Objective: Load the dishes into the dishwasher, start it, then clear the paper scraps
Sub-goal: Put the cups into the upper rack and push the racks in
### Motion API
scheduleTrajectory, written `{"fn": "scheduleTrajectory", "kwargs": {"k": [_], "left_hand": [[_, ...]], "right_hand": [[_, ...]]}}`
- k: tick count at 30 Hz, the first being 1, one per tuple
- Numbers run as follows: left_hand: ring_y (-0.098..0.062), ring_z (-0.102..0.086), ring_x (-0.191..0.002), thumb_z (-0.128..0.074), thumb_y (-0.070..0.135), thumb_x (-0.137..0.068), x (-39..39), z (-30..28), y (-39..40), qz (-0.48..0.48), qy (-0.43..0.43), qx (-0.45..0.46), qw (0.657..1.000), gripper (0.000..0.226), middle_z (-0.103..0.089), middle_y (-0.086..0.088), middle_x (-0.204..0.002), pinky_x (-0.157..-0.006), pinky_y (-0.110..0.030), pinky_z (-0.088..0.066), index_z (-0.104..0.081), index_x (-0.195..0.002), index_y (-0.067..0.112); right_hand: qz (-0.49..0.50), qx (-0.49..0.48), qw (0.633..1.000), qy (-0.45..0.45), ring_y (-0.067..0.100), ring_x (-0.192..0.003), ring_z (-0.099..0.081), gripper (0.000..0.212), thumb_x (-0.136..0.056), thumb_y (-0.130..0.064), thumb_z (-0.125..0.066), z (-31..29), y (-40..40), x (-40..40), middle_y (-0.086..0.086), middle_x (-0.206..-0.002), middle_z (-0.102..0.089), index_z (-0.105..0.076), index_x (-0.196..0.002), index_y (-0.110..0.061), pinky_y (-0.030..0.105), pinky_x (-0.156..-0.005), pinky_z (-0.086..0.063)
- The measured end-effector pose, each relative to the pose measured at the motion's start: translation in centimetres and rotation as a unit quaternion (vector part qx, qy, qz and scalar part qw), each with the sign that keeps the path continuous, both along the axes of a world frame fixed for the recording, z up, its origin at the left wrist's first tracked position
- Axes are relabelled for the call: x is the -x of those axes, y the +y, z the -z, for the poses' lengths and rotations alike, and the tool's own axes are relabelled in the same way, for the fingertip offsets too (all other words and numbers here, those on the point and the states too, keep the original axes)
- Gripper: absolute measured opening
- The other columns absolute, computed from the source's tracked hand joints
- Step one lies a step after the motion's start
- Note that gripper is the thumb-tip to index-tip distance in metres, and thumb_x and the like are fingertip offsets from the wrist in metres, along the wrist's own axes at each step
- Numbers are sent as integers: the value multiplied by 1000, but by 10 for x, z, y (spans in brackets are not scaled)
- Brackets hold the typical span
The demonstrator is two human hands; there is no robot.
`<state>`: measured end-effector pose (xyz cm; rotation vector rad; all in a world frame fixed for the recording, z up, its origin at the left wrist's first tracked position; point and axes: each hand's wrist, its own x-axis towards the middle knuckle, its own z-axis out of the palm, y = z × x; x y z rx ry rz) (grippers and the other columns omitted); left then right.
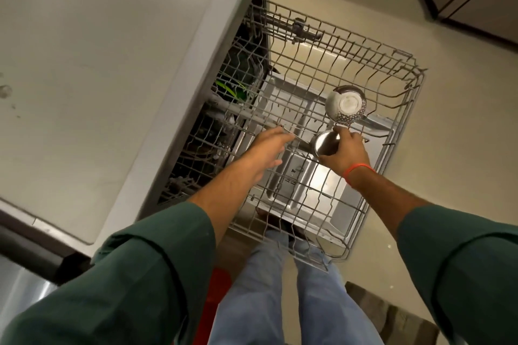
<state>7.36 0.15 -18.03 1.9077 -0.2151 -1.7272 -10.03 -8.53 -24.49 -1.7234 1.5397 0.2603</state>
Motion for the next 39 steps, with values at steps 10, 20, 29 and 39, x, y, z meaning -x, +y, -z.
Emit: {"fn": "scheduleTrajectory", "kwargs": {"k": [10, 20, 29, 39], "left_hand": [[-22, -47, -138, -58, 27, -101, 12, -72, 25, -52, -6, 87, 995, 59, -43, -6, -155, -113, -40, -42, -36, -155, 20], [-11, -48, -136, -56, 38, -102, 31, -184, 111, -145, -111, 215, 959, 59, -43, 4, -156, -111, -34, -42, -34, -156, 28], [-11, -53, -133, -59, 44, -99, 12, -247, 245, -400, -199, 224, 866, 62, -49, 5, -152, -114, -40, -42, -38, -154, 26], [-9, -62, -123, -63, 33, -98, -46, -267, 373, -592, -232, 218, 740, 49, -63, 10, -133, -100, -32, -51, -50, -145, 28]], "right_hand": [[66, 45, 985, -151, 29, -129, -48, 66, -87, -33, -71, -87, 11, -15, 12, -142, -47, -43, -145, -22, 37, -108, -41], [29, 7, 939, -341, 12, -124, -51, 44, -90, -32, -69, -209, 61, -43, -7, -134, -51, -54, -131, -32, 28, -93, -50], [-157, -77, 899, -402, 9, -111, -57, 36, -92, -26, -69, -277, 136, -114, -12, -114, -54, -60, -127, -24, 26, -93, -51], [-362, -101, 841, -390, 11, -118, -57, 33, -89, -35, -70, -318, 253, -222, -10, -129, -55, -62, -121, -34, 27, -95, -46]]}}
